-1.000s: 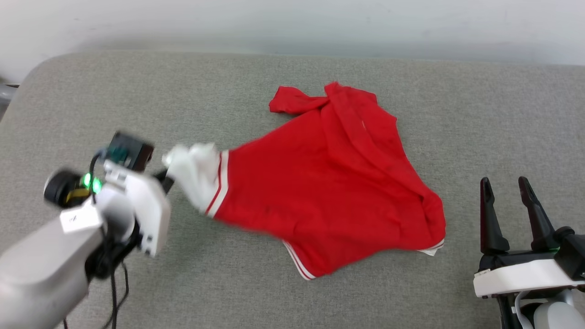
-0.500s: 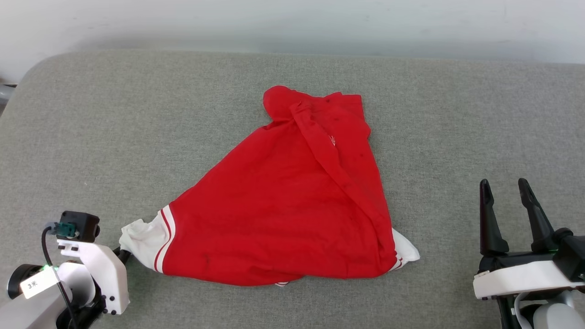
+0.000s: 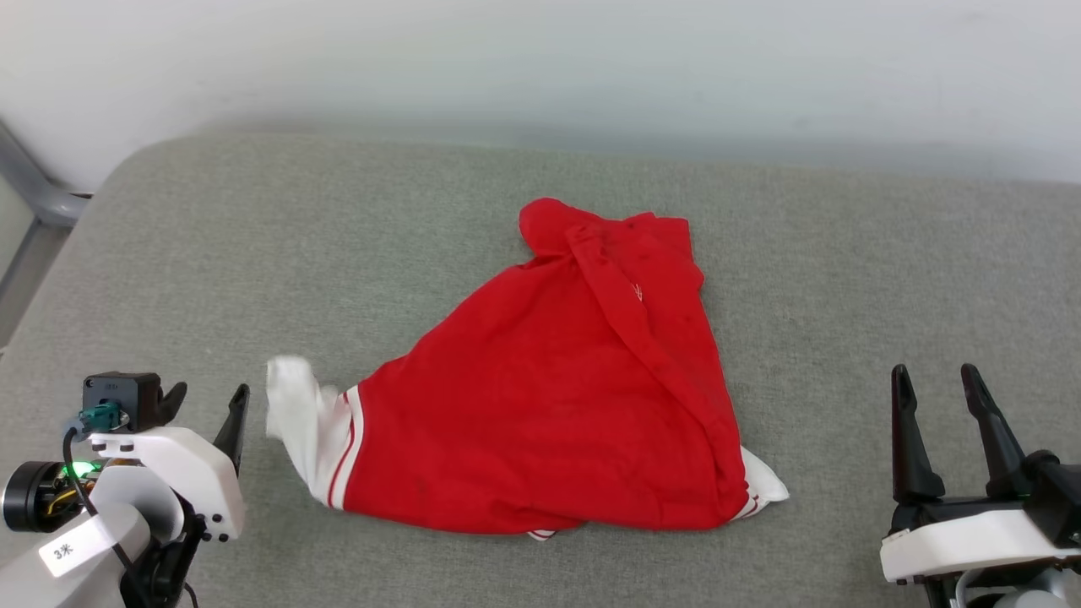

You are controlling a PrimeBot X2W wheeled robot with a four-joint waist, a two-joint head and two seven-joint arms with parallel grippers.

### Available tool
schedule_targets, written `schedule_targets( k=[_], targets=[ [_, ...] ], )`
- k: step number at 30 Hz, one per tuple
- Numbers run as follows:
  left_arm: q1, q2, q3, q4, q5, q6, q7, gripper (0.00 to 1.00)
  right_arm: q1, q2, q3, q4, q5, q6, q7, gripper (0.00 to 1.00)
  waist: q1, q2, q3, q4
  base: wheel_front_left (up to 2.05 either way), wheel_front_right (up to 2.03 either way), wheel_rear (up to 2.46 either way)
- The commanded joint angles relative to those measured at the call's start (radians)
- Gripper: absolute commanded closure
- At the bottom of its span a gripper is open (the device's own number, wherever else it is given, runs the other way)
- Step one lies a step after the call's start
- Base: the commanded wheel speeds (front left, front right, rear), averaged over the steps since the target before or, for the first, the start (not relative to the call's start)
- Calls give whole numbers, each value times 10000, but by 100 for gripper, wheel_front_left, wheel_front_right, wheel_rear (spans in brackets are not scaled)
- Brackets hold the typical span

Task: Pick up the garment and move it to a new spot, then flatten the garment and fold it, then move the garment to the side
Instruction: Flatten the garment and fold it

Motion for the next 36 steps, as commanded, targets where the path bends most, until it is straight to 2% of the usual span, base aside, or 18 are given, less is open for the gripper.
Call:
schedule_targets(
  k=[1, 6, 10, 14, 16, 18, 21, 26, 30, 36],
  targets=[
    [300, 76, 318, -374, 205, 390, -125, 0, 169, 19, -22, -9, 22, -7, -24, 0, 0, 0, -272, 164, 0, 0, 0],
    [1234, -1, 1731, -2168, 1413, 1626, -173, 0, 295, 16, -138, -163, -111, -7, -24, 0, 0, 0, -557, 332, 0, 0, 0],
    [2370, -444, 3013, -3651, 2835, 2502, -173, 0, 257, 18, -224, -339, -278, -7, -24, 0, 0, 0, -693, 390, 0, 0, 0],
    [3490, -1079, 4120, -4607, 4302, 2978, -175, 0, 59, 19, -261, -572, -459, -7, -23, 0, 0, 0, -804, 412, 0, 0, 0],
    [3989, -1457, 4657, -4897, 4995, 3075, -168, 0, -111, 18, -229, -701, -626, -7, -23, 0, 0, 0, -832, 416, 0, 0, 0],
    [4435, -1838, 5148, -5160, 5659, 3096, -167, 0, -347, 12, -176, -821, -838, -7, -23, 0, 0, 0, -839, 421, 0, 0, 0],
    [4991, -2410, 5788, -5461, 6545, 2990, -167, 0, -832, -361, 77, -799, -820, -7, -23, 0, 0, 0, -815, 457, 0, 0, 0],
    [5561, -3244, 6570, -5690, 7581, 2573, -168, 0, -1982, -1677, 1467, -42, -497, -7, 281, 0, 0, 0, -747, 596, 0, 0, 0],
    [5748, -3852, 7168, -5741, 8195, 2199, -168, 0, -3217, -2923, 3076, 174, 344, -8, 2000, 0, 0, 0, -575, 726, 0, 0, 0],
    [5773, -4647, 7824, -5811, 8991, 1650, -168, 0, -4919, -4531, 5949, 95, 2076, -10, 5527, 0, 0, 0, -148, 965, 0, 0, 0]
  ],
)
